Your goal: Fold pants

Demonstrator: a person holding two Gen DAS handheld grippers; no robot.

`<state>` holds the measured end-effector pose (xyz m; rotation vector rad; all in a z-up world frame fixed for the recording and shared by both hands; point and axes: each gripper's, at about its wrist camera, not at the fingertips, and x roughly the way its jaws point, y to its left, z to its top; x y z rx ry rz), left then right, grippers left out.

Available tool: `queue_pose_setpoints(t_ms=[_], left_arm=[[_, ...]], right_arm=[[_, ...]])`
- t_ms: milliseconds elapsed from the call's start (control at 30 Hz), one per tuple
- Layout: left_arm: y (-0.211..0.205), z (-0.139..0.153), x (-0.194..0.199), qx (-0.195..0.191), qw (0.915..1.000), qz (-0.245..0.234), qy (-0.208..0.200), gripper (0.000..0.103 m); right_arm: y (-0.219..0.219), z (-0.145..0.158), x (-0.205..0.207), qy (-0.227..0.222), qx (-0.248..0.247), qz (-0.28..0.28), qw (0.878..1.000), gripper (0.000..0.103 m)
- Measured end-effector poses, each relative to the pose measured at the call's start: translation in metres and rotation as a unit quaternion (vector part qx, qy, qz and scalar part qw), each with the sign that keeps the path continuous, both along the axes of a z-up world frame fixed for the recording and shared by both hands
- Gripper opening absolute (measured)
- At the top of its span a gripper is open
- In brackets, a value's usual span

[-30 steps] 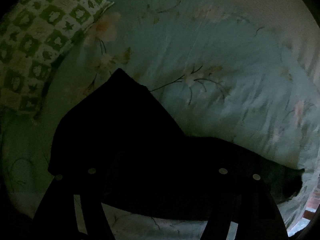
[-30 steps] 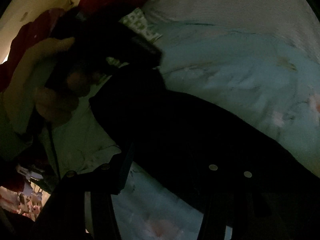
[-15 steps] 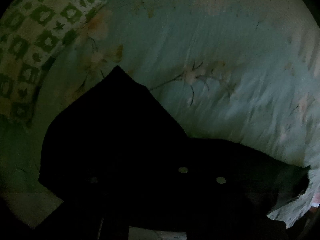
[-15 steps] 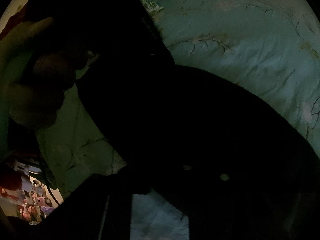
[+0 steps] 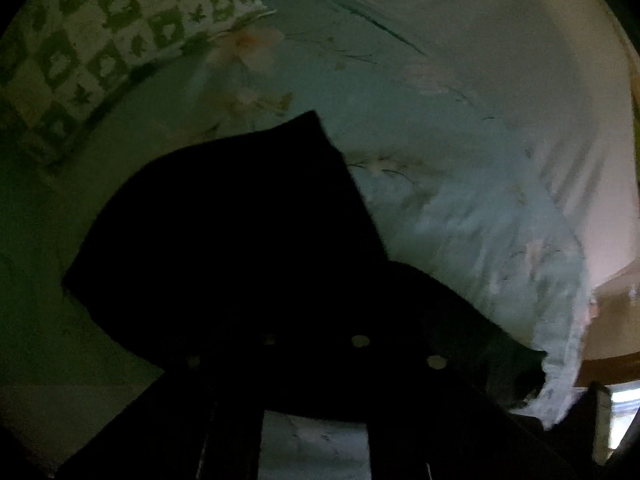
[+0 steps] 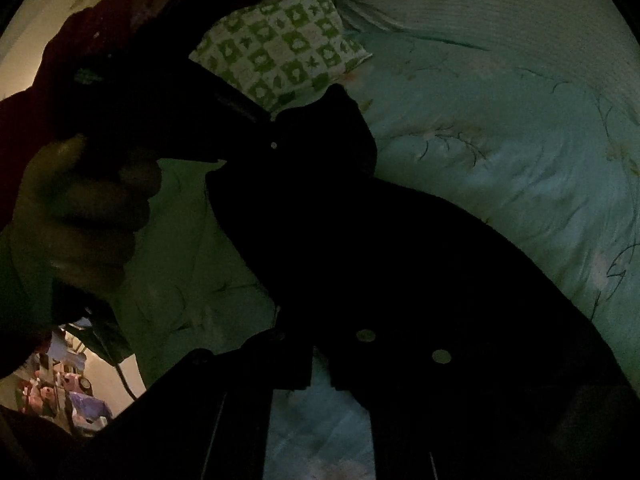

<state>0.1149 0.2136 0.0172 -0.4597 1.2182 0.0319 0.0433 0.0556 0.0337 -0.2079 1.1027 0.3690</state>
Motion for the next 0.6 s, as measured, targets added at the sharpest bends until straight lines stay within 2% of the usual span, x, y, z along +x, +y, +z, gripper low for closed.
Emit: queue_pose_setpoints(t_ms=[33,67,100,133,233,300,333,367,433,600], left_arm=[[-0.004,0.002,0.002,0.004,1.0,-0.008,0.001,0.03],[-0.011,0.001,0.006,0.009,0.9998,-0.014,0.007,0.063],[-0.017,0.0,0.012,0.016,0.9995,-0.02,0.016,0.076],[-0.022,0.002,0.015,0.022,0.9994,-0.024,0.012,0.08],[-0.04,-0.001,0.028,0.053,0.9974,-0.042,0.025,0.08],[-0.051,-0.008,0.037,0.078,0.9947,-0.053,0.04,0.076],[-0.055,-0.015,0.041,0.094,0.9925,-0.058,0.052,0.064],[-0.056,-0.019,0.043,0.104,0.9908,-0.061,0.062,0.039],[-0.052,-0.029,0.045,0.094,0.9904,-0.063,0.079,0.008],[-0.03,-0.004,0.024,0.061,0.9972,-0.038,0.02,0.004]], right_arm=[[-0.009,0.004,0.003,0.002,-0.001,-0.001,1.0,0.006],[-0.012,0.006,0.006,0.003,-0.002,0.0,1.0,0.006],[-0.014,0.006,0.007,0.003,-0.002,0.0,1.0,0.006],[-0.015,0.006,0.008,0.003,-0.003,-0.001,1.0,0.006],[-0.018,0.007,0.004,0.002,-0.006,-0.002,1.0,0.006],[-0.015,0.008,0.002,-0.002,-0.012,0.0,1.0,0.006],[-0.014,0.007,0.002,-0.004,-0.015,0.002,1.0,0.006],[-0.014,0.008,0.0,-0.005,-0.016,0.003,1.0,0.006],[-0.013,0.01,-0.002,-0.009,-0.02,0.002,1.0,0.006],[-0.013,0.018,-0.004,-0.02,-0.023,-0.003,1.0,0.006]])
